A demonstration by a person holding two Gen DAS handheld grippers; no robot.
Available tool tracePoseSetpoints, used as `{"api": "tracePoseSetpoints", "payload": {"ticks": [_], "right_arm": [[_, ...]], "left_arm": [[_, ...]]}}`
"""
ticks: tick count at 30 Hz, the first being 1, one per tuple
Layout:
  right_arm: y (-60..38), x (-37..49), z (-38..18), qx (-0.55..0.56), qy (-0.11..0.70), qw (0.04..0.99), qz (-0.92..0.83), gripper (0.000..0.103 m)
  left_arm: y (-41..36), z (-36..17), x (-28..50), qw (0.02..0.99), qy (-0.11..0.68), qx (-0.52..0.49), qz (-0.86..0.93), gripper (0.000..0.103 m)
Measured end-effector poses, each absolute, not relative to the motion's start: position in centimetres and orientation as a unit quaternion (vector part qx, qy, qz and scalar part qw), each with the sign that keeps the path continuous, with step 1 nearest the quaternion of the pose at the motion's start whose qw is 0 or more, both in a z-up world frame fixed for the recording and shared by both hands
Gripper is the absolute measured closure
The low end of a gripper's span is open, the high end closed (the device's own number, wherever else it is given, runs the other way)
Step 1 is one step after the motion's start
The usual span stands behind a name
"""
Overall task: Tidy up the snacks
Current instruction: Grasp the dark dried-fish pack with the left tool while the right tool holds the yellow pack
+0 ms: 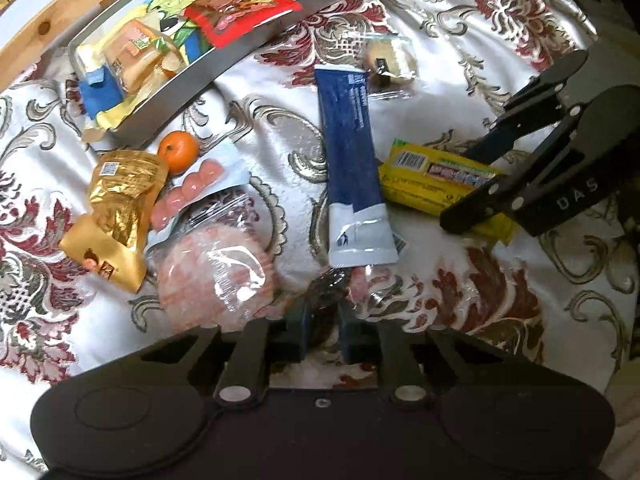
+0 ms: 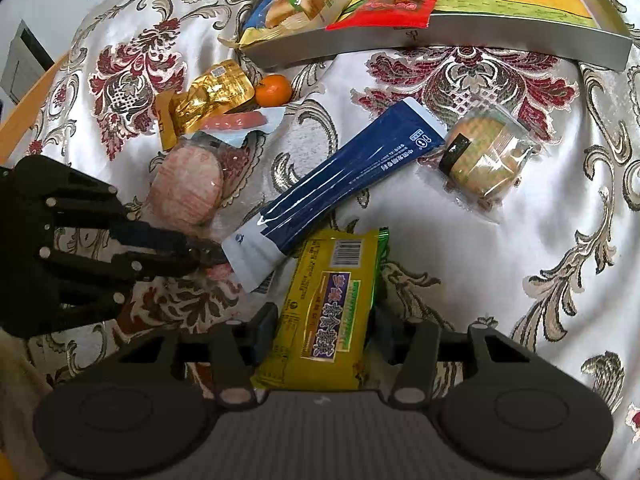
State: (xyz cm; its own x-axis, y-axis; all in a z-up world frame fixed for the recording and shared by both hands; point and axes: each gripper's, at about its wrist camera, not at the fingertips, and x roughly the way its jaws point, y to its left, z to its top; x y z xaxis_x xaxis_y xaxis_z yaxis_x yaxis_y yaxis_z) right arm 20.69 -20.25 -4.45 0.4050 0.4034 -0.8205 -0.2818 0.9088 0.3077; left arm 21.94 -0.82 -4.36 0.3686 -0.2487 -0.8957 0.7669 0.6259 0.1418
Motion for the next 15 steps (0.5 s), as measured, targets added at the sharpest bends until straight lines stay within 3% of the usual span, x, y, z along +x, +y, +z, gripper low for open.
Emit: {"api": "tracePoseSetpoints", "payload": {"ticks": [4, 8, 10, 15], "right_arm": [[-20.2, 20.5, -4.3, 0.060, 0.504, 0.835, 0.210, 0.049], [-20.2, 20.7, -4.4, 0.060, 0.505, 0.835, 0.211, 0.049], [-20.1, 20.8, -4.5, 0.058, 0.504, 0.835, 0.211, 0.048], [-20.1, 21.2, -4.7, 0.060, 0.503, 0.836, 0.211, 0.048]], "left_arm": [[-1.8, -5.0, 21.2, 0.766, 0.427, 0.330, -0.350, 0.055], [-2.8, -5.8, 21.3, 0.754, 0.410, 0.358, -0.368, 0.049], [-3.1, -6.3, 21.8, 0.747, 0.410, 0.367, -0.373, 0.040], [-2.9, -6.6, 23.2, 0.724, 0.438, 0.363, -0.391, 0.038]]}}
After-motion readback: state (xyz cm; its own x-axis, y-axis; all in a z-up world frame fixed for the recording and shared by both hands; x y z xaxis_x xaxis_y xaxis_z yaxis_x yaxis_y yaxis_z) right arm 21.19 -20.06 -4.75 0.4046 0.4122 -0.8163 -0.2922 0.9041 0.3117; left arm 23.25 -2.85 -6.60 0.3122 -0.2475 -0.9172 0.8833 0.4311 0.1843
